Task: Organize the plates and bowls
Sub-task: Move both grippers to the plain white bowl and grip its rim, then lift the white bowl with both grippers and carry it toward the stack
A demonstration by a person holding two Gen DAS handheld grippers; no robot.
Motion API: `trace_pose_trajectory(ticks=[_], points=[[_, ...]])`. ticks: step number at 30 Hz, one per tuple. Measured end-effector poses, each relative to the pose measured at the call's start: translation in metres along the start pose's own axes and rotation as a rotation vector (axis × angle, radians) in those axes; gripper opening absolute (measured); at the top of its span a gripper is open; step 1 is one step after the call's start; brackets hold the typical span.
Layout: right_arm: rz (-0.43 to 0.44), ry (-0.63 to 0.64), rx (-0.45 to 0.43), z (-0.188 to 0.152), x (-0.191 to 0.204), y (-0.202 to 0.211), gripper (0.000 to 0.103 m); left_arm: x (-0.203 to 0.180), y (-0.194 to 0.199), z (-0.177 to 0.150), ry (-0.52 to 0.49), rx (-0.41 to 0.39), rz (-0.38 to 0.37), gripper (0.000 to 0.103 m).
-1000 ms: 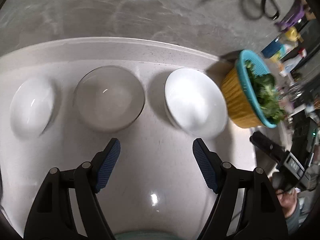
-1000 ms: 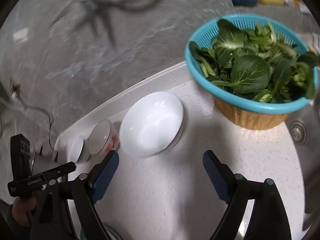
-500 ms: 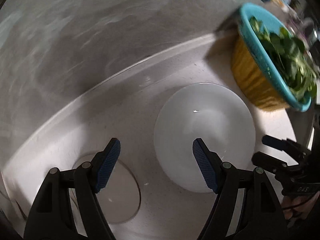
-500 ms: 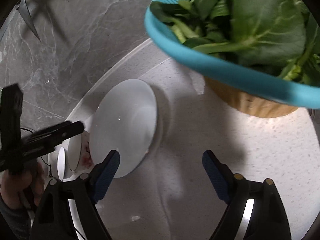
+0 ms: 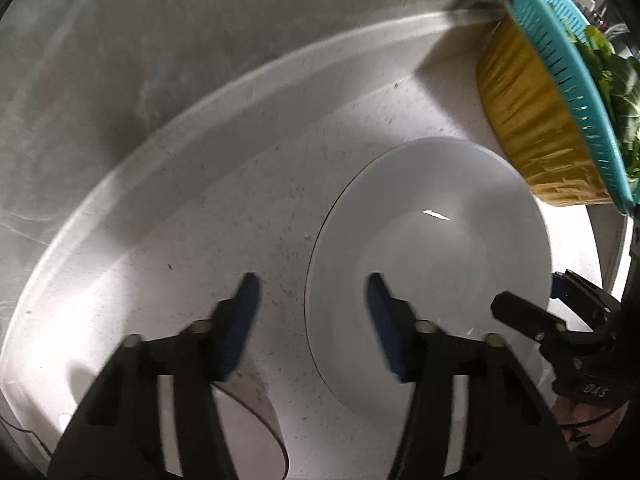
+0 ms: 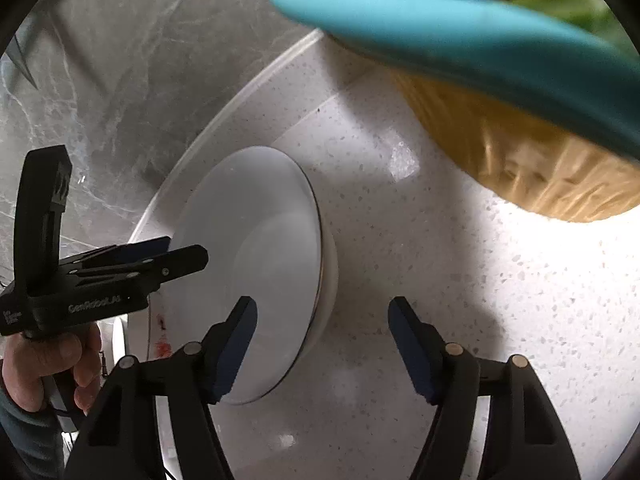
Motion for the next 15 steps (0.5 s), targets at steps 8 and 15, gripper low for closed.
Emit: trace_pose_trajectory(ticks=[8, 15], points=[[-0.012, -0.041, -0.038, 0.007, -0.001, 0.000, 0.056, 0.001, -0.012, 0.015, -0.010, 0.012, -0.029, 0.023], [-0.029, 0.007, -0.028, 0.008, 0.006, -0.008, 0.025, 0.000, -0.016, 0.008, 0.048, 0.088, -0.048, 0.019]])
Point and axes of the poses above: each gripper's, at about its wrist camera, not at the fingertips, and y roughly against the way its jaws point, x to its left, z to its top, the point moved 9 cm from there along -y, roughly the way its jaws point, and after that the axes turned 13 degrees about x, right-handed, at the moved point
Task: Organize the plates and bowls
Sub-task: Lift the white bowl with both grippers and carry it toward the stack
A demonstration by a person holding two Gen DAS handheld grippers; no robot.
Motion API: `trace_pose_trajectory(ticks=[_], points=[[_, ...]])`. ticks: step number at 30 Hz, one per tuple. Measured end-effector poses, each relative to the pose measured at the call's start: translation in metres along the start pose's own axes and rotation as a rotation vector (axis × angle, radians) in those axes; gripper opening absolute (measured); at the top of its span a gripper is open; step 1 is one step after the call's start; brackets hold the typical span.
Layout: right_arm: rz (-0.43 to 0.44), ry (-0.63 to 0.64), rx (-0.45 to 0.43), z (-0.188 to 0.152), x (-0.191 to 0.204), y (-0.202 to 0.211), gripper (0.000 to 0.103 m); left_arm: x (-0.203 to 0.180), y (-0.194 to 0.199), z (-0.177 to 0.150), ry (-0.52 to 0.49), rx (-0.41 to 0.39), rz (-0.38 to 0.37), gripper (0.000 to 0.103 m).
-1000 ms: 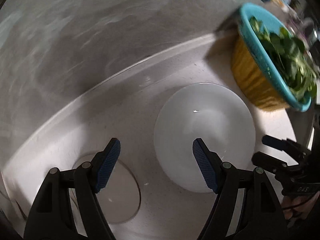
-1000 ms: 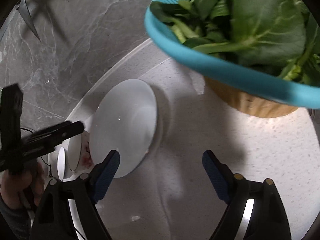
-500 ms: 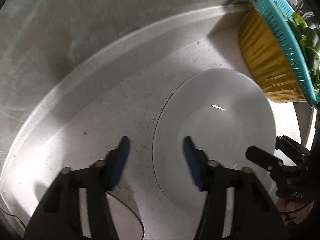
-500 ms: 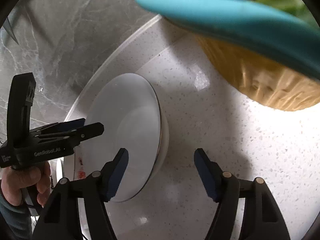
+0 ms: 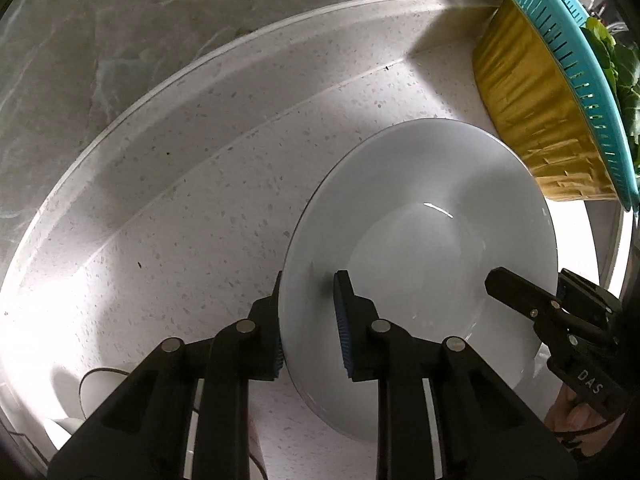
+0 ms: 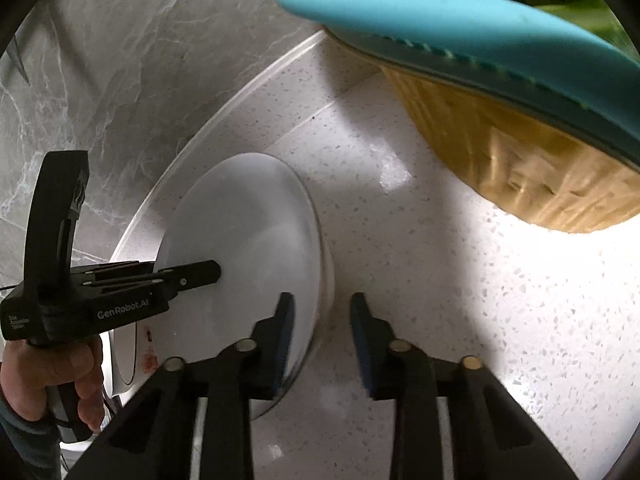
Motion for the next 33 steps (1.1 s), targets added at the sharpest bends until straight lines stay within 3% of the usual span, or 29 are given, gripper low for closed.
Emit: trace_pose_trajectory(ticks=[10, 18, 24, 33], points=[[-0.040, 0.040, 0.017, 0.002, -0.001, 0.002, 0.019, -0.005, -0.004, -0.025, 0.065, 0.015, -0.008, 0.018], [-0.059, 0.086, 0.041, -0.007, 0.001, 0.021, 0.018, -0.047, 0.003, -0.087, 0.078, -0.008, -0.012, 0.018], [-0.085, 0.185, 0.060, -0.035, 0.004, 0.049, 0.018, -0.082, 0.010, -0.134, 0.070, -0.037, -0.012, 0.018], [-0.106, 0.210, 0.156, -0.088, -0.020, 0.051, 0.018, -0.111, -0.027, -0.189, 0.139, -0.015, -0.064, 0.018]])
Point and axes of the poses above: each gripper's, at about its wrist camera, not at the fingertips, and y roughly against the way its jaws point, x to its left, z to its top, the point moved 9 cm from there along -y, roughly the way its jaws point, and after that the axes turned 13 degrees about x, right-handed, at the moved point
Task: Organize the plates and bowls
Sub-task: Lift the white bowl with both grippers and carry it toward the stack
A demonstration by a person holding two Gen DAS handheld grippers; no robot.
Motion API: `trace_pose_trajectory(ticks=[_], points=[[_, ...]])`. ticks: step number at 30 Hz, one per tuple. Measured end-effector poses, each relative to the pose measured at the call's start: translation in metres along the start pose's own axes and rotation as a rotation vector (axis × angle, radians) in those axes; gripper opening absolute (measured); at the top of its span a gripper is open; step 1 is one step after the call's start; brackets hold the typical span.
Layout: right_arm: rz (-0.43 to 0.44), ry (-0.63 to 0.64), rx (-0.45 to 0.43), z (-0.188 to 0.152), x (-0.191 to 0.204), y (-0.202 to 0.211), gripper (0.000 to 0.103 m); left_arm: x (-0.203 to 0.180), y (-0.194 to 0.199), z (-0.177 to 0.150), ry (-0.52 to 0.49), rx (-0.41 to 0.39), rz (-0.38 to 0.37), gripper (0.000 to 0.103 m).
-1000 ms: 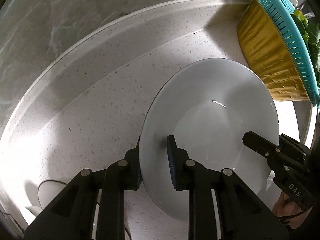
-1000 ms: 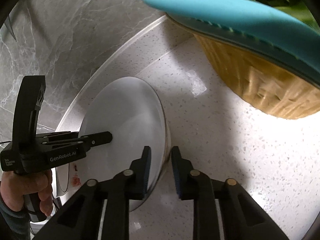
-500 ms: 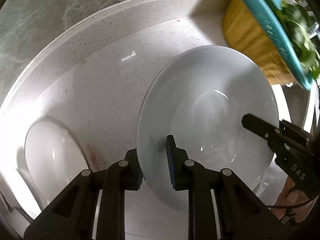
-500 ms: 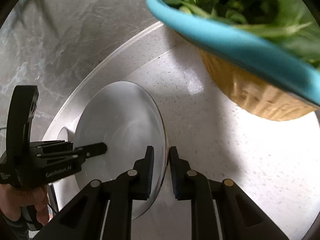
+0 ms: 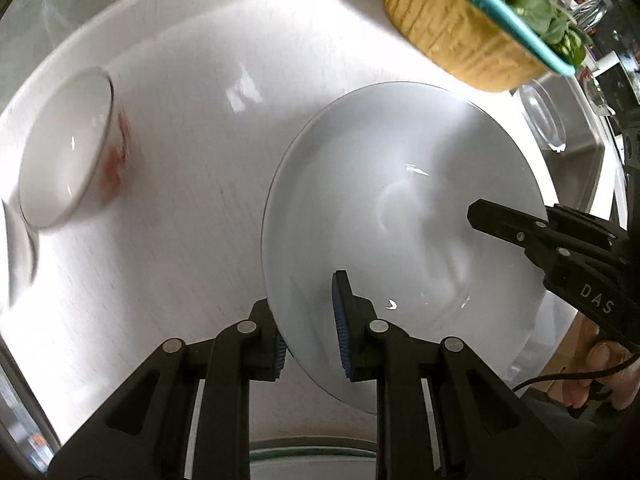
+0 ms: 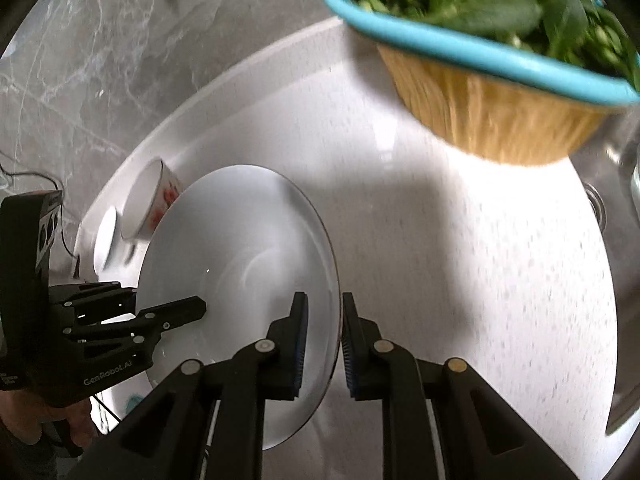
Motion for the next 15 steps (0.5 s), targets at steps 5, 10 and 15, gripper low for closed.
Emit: trace_pose_trajectory(ticks=[5, 10, 15], points=[[-0.007, 0.010, 0.031, -0.016, -0.002, -0.008, 0.018, -0.003, -0.021, -0.015, 0.034, 0.009, -0.010, 0.018], [-0.004, 0.017, 0.044, -0.024, -0.009, -0.012, 0.018, -0.008, -0.030, -0.016, 0.049, -0.002, 0.000, 0.018], [0.002, 0.025, 0.044, -0.026, -0.012, -0.015, 0.018, -0.015, -0.030, -0.008, 0.045, -0.027, 0.044, 0.018]])
Point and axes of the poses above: each gripper's, at about its wrist camera, not at the fingertips, and y roughly against the way its jaws point, x to its left, z to its top, the point moved 9 cm from there along -y, roughly the way its jaws point, and after that the axes turned 13 degrees about x, right-handed, at the moved point
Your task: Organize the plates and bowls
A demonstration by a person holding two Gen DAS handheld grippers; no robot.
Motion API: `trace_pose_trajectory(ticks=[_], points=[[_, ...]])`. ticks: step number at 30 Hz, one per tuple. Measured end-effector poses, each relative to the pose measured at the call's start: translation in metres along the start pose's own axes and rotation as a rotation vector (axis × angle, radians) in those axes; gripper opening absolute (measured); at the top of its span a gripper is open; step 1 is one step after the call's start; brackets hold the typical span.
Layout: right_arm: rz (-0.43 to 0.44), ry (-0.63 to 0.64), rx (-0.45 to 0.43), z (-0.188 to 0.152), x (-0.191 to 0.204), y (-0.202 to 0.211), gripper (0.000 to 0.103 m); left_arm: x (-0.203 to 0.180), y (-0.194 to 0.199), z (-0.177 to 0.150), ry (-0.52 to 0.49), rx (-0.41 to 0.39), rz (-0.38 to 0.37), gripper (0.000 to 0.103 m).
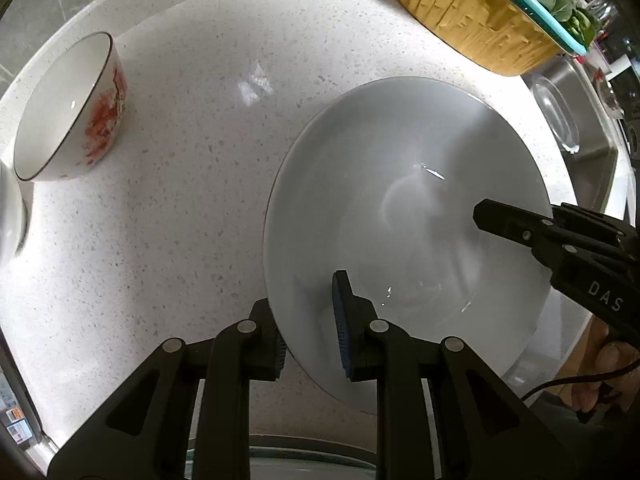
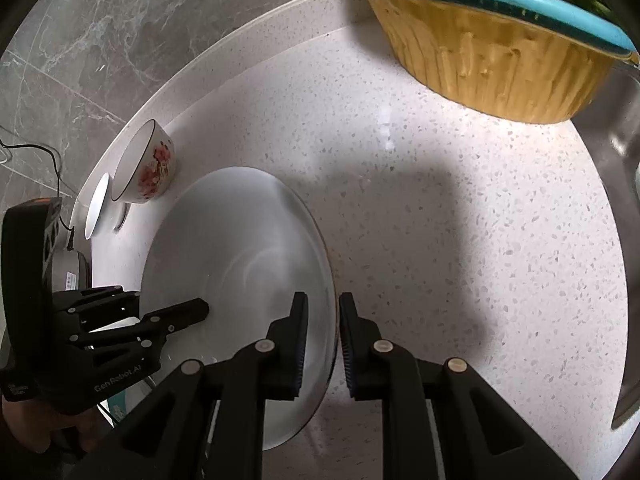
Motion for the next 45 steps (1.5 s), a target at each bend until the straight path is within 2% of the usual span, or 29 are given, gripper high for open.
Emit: trace_pose_trajectory(ticks=[5, 9, 11, 12, 13, 14, 16, 19, 21, 22, 24, 26, 27, 28, 29, 30, 31, 33, 35, 37, 38, 40, 43, 45], points=[[-0.009, 0.031, -0.013, 0.002, 0.001, -0.001, 0.018, 0.001, 0.006, -0.006, 0.043, -0.037, 0.011, 0.019], [0.010, 0.044, -0.012, 0.001, 0.001, 0.000, 0.022, 0.005, 0.017, -0.016, 0.091, -0.073, -0.008, 0.020], [0.046, 0.039, -0.017, 0.000, 0.003, 0.007, 0.035, 0.009, 0.032, -0.025, 0.130, -0.122, -0.026, 0.031], [0.052, 0.039, -0.027, 0.000, 0.003, 0.010, 0.049, 0.011, 0.041, -0.030, 0.155, -0.151, -0.047, 0.037], [0.054, 0.040, -0.047, 0.000, 0.003, 0.017, 0.060, 0.014, 0.051, -0.037, 0.183, -0.188, -0.079, 0.052], [0.061, 0.043, -0.072, 0.000, 0.002, 0.027, 0.064, 0.018, 0.062, -0.044, 0.213, -0.231, -0.116, 0.060], [0.078, 0.043, -0.104, 0.000, -0.001, 0.041, 0.075, 0.030, 0.090, -0.065, 0.294, -0.347, -0.216, 0.062], [0.089, 0.025, -0.152, 0.000, -0.012, 0.064, 0.077, 0.064, 0.118, -0.106, 0.456, -0.480, -0.387, 0.074], [0.052, 0.026, -0.178, 0.001, -0.014, 0.076, 0.077, 0.097, 0.128, -0.134, 0.580, -0.542, -0.512, 0.074], [0.023, 0.040, -0.205, 0.003, -0.012, 0.086, 0.077, 0.111, 0.130, -0.144, 0.621, -0.553, -0.547, 0.074], [-0.071, 0.132, -0.355, 0.010, 0.008, 0.125, 0.077, 0.144, 0.136, -0.164, 0.697, -0.575, -0.581, 0.074], [-0.160, 0.271, -0.560, 0.012, 0.047, 0.168, 0.085, 0.174, 0.152, -0.180, 0.738, -0.650, -0.571, 0.074], [-0.183, 0.328, -0.633, 0.010, 0.064, 0.182, 0.098, 0.191, 0.166, -0.188, 0.740, -0.717, -0.530, 0.075], [-0.214, 0.452, -0.767, 0.003, 0.098, 0.202, 0.103, 0.203, 0.176, -0.194, 0.729, -0.767, -0.473, 0.075], [-0.226, 0.521, -0.810, 0.000, 0.118, 0.206, 0.103, 0.214, 0.186, -0.198, 0.710, -0.812, -0.403, 0.080], [-0.247, 0.582, -0.798, 0.003, 0.143, 0.200, 0.103, 0.227, 0.194, -0.203, 0.686, -0.841, -0.295, 0.086], [-0.258, 0.593, -0.733, 0.010, 0.161, 0.187, 0.103, 0.235, 0.198, -0.205, 0.678, -0.839, -0.224, 0.091], [-0.227, 0.573, -0.602, 0.024, 0.189, 0.166, 0.103, 0.252, 0.203, -0.203, 0.649, -0.824, -0.113, 0.091], [-0.187, 0.544, -0.459, 0.043, 0.225, 0.139, 0.103, 0.272, 0.202, -0.195, 0.630, -0.774, -0.029, 0.092], [-0.118, 0.519, -0.299, 0.060, 0.257, 0.104, 0.103, 0.301, 0.195, -0.184, 0.663, -0.667, 0.060, 0.092], [-0.083, 0.479, -0.219, 0.072, 0.272, 0.086, 0.103, 0.310, 0.190, -0.179, 0.664, -0.638, 0.075, 0.092], [-0.033, 0.453, -0.113, 0.090, 0.297, 0.059, 0.103, 0.326, 0.183, -0.162, 0.633, -0.610, 0.054, 0.092], [-0.085, 0.473, -0.038, 0.120, 0.333, 0.023, 0.102, 0.345, 0.170, -0.136, 0.591, -0.604, -0.061, 0.092], [-0.082, 0.491, 0.023, 0.133, 0.352, -0.001, 0.101, 0.365, 0.153, -0.119, 0.594, -0.556, -0.102, 0.092]])
Point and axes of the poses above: each gripper's, at about its wrist camera, not at the fingertips, and y roughly against the way its jaws point, x to its left, z to its top, the point moved 9 cm from there along -y, roughly the way its jaws point, and after that the axes turned 13 degrees about x, right-handed, at the moved point
